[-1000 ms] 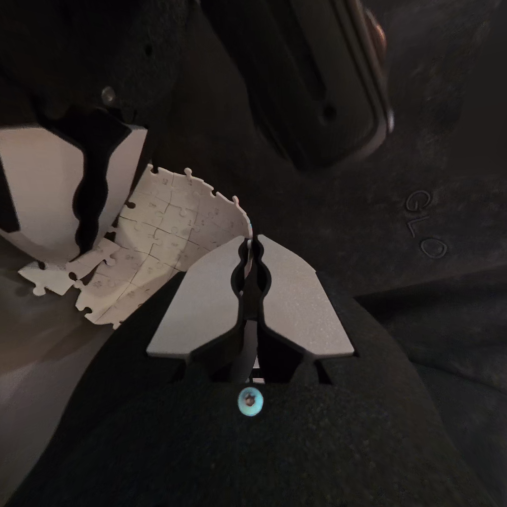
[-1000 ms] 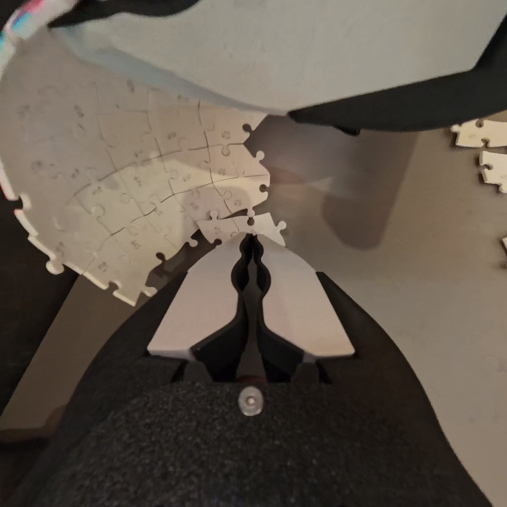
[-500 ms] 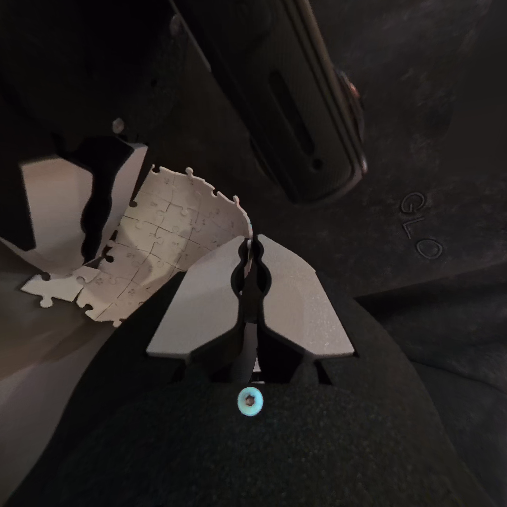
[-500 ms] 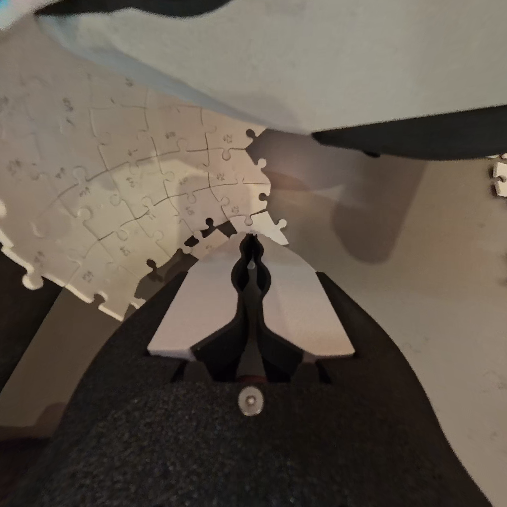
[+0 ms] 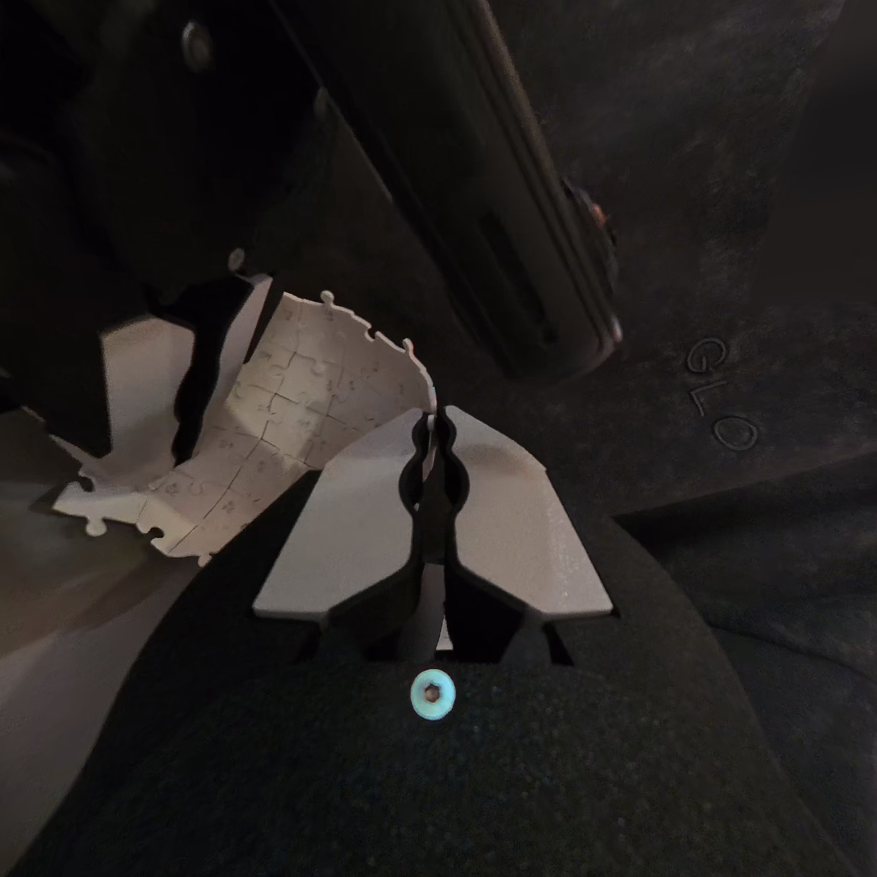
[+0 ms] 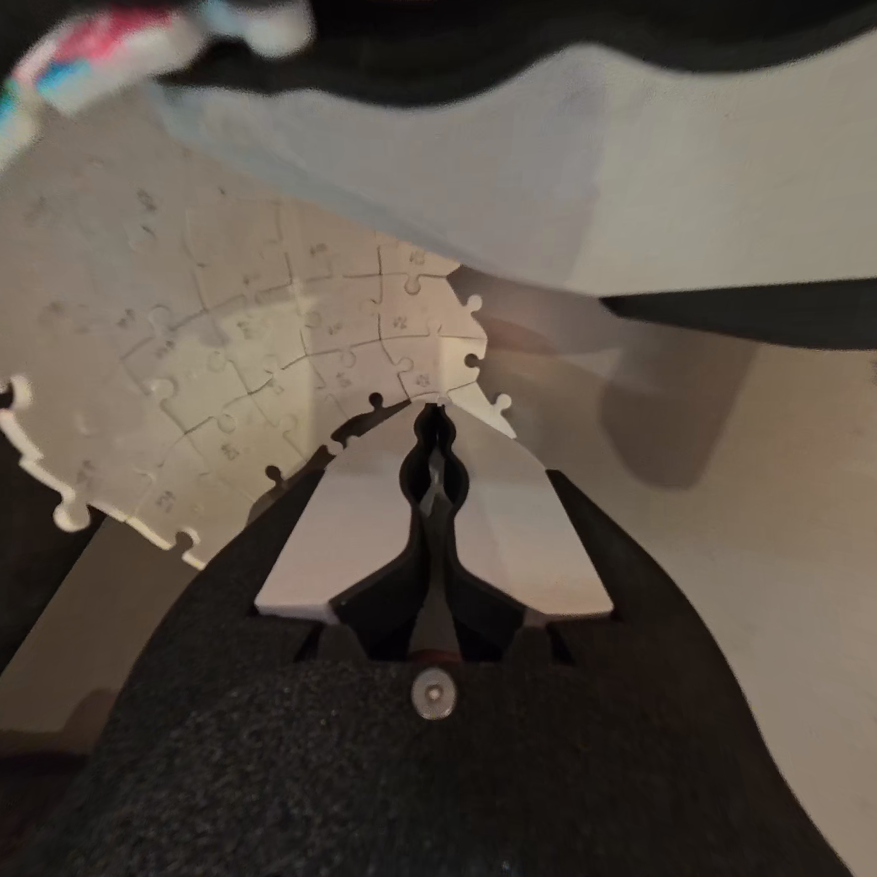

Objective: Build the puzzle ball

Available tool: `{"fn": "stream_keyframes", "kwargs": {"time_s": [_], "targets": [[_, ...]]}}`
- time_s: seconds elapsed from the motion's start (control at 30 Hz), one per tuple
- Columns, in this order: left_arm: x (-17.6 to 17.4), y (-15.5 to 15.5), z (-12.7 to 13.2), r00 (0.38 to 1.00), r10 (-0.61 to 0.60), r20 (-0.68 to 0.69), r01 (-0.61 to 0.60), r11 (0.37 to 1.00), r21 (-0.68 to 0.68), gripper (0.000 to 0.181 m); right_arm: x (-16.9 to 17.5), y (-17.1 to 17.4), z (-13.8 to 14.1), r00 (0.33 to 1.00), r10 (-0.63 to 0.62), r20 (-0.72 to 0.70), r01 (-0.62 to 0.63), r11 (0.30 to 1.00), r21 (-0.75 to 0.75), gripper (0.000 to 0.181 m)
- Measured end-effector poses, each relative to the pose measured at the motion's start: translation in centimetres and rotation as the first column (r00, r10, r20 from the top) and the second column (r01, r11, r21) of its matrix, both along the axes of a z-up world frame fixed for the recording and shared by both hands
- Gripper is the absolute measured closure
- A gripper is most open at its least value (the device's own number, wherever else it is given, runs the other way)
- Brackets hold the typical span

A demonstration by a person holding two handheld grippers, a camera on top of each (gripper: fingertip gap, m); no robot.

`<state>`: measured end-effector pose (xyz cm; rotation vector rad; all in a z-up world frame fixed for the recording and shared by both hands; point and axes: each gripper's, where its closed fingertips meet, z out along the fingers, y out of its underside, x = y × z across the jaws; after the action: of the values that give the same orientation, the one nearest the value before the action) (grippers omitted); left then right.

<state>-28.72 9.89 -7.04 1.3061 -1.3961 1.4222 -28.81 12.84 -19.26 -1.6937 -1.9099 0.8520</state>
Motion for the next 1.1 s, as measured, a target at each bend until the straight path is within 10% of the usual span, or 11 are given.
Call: {"fn": "stream_keyframes", "kwargs": {"time_s": [1.1], "targets": [[0.0,0.3,-0.1,1.0,0.024,0.011,-0.024,1.0,-0.006,0.179,3.2,1.8,2.3,0.995,-0.098,0.005,0.098,0.994,-0.04,0.181]]}}
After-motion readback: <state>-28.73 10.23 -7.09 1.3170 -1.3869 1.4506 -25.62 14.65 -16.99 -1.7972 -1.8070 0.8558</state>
